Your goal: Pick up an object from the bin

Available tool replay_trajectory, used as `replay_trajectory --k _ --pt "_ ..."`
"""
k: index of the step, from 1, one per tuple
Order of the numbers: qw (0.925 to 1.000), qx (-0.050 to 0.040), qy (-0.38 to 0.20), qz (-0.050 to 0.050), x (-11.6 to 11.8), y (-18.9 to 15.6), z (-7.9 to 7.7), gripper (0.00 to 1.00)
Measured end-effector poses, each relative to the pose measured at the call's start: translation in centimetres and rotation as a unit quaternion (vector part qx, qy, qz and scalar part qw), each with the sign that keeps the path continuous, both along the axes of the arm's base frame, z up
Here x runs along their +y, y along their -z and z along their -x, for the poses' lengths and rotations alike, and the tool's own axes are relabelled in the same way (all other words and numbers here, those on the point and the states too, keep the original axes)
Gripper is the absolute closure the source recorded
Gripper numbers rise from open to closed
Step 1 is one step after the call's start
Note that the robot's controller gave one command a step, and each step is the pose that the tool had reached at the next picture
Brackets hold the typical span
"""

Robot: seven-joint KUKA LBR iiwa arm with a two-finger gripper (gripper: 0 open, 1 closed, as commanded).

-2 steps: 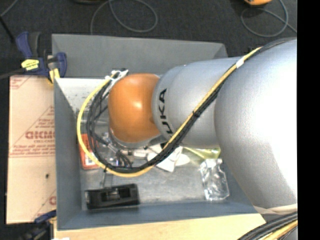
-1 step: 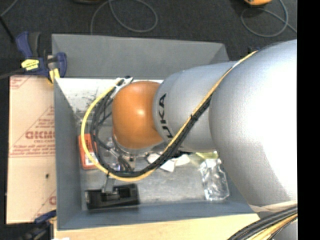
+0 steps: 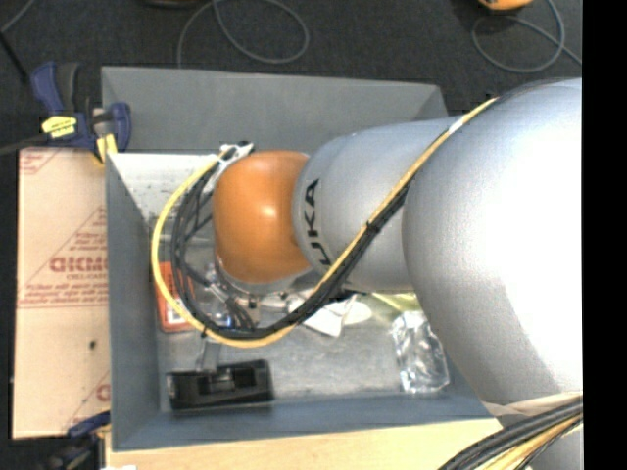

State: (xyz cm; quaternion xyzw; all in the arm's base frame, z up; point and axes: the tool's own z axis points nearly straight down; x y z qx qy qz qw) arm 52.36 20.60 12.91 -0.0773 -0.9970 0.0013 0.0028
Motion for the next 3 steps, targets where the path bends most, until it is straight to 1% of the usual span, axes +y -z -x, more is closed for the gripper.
replay_trajectory --k 1,2,3 --pt "0.989 -0.0033 -0.148 -0.002 -1.2 -2.4 0.8 0.0" --pt "0.9899 0.0005 -0.142 -0.001 -4.3 -6.6 2.4 0.0" --pt "0.9903 -0.0075 -0.139 -0.003 -5.3 -7.0 3.2 0.0"
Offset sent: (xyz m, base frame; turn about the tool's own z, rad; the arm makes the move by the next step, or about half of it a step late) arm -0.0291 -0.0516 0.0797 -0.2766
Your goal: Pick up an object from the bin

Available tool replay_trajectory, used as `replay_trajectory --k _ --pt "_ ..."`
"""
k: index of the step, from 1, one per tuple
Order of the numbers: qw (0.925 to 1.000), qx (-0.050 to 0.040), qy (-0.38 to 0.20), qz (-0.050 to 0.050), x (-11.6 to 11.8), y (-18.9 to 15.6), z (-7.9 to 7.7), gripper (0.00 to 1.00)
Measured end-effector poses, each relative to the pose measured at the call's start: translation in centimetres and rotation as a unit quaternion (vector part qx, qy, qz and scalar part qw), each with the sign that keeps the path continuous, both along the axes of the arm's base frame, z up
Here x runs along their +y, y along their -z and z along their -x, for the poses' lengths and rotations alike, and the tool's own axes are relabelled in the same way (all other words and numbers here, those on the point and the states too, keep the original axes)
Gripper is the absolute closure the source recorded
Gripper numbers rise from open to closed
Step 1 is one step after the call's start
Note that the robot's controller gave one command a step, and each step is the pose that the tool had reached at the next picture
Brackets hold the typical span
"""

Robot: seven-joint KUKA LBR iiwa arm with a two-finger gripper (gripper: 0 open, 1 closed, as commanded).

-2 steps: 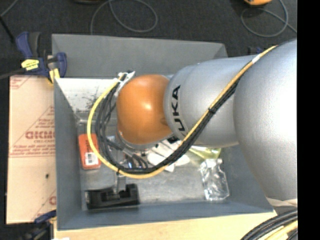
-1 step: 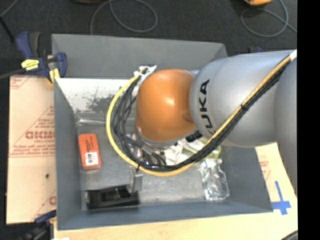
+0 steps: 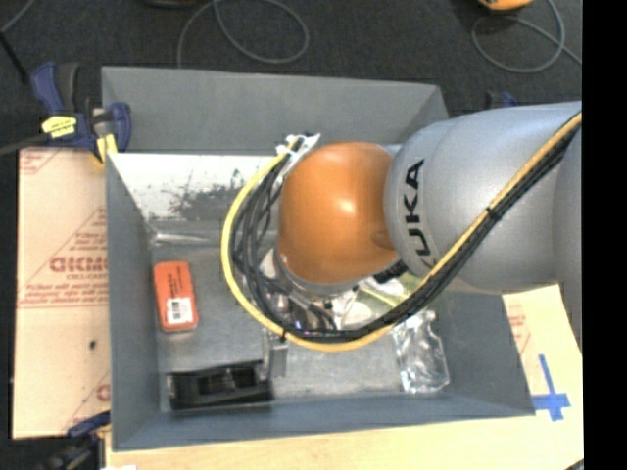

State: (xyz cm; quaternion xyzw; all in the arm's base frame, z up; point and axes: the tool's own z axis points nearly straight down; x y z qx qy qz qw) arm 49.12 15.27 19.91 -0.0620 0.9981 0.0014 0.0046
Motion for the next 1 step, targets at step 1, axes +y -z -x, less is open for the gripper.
replay_trajectory --k 1 --pt "0.9996 0.0044 0.029 0.001 -0.1 5.16 1.16 0.0"
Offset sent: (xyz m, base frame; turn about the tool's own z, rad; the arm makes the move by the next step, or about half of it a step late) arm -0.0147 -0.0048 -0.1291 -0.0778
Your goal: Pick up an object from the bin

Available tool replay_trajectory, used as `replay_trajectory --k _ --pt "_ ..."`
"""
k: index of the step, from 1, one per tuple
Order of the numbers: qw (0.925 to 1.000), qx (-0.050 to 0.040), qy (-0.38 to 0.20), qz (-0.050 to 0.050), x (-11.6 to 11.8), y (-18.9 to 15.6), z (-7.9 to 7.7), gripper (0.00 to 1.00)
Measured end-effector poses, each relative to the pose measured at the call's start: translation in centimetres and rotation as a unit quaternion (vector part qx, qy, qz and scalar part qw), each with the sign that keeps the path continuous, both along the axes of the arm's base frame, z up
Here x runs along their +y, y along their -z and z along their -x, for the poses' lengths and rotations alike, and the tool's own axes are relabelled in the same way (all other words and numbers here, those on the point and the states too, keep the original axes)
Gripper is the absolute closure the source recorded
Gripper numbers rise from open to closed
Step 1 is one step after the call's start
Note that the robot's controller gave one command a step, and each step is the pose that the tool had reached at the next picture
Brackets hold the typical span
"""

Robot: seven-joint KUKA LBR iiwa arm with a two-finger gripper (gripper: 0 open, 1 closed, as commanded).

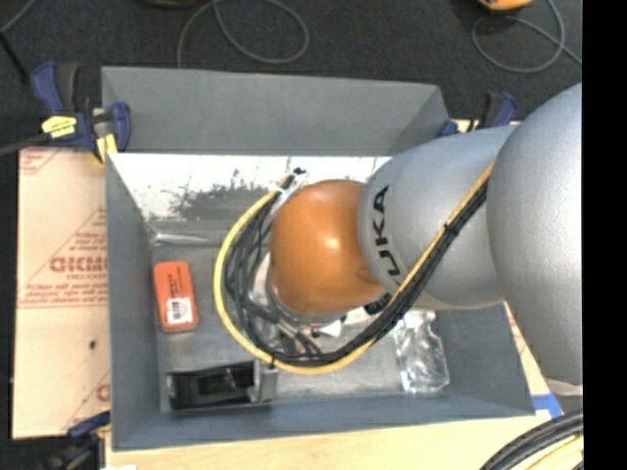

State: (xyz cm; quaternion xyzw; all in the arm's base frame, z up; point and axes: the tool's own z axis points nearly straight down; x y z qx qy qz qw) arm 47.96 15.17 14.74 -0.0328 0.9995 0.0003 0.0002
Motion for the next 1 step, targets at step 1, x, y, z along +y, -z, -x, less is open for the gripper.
replay_trajectory --k 1 --pt "0.9989 -0.0016 -0.047 0.0 -0.24 5.47 0.26 0.0"
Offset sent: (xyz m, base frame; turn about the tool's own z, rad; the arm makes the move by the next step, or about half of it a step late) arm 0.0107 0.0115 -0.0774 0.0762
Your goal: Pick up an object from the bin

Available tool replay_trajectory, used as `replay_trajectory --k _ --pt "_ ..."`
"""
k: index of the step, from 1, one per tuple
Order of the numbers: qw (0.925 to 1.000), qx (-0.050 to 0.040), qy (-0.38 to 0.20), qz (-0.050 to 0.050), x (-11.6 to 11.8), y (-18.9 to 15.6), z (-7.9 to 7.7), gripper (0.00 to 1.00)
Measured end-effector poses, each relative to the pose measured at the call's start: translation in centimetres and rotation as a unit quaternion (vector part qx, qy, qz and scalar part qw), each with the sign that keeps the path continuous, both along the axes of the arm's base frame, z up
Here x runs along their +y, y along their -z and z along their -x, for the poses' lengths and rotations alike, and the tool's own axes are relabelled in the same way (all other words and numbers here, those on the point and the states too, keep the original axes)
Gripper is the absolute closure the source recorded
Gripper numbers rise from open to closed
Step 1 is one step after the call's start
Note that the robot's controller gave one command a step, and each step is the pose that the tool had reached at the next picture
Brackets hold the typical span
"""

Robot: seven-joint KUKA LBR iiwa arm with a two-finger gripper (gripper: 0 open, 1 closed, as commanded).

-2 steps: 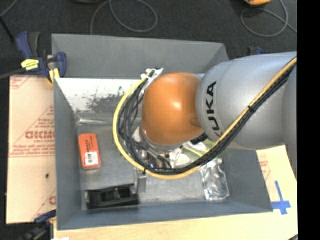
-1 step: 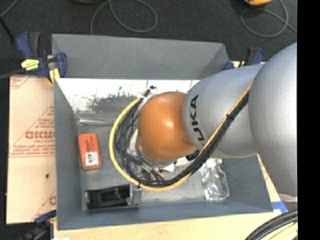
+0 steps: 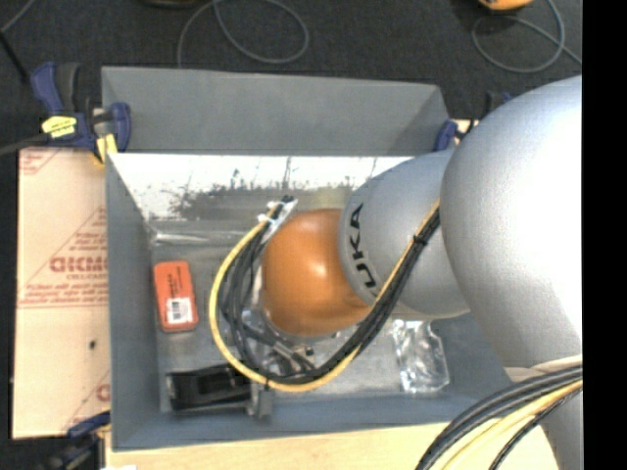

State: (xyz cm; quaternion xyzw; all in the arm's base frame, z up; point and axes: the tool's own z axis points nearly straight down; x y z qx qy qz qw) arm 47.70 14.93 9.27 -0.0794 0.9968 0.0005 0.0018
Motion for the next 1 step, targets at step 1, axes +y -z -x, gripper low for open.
replay_trajectory --k 1 --pt "0.9964 0.0023 0.085 0.0 1.29 2.29 -1.35 1.0"
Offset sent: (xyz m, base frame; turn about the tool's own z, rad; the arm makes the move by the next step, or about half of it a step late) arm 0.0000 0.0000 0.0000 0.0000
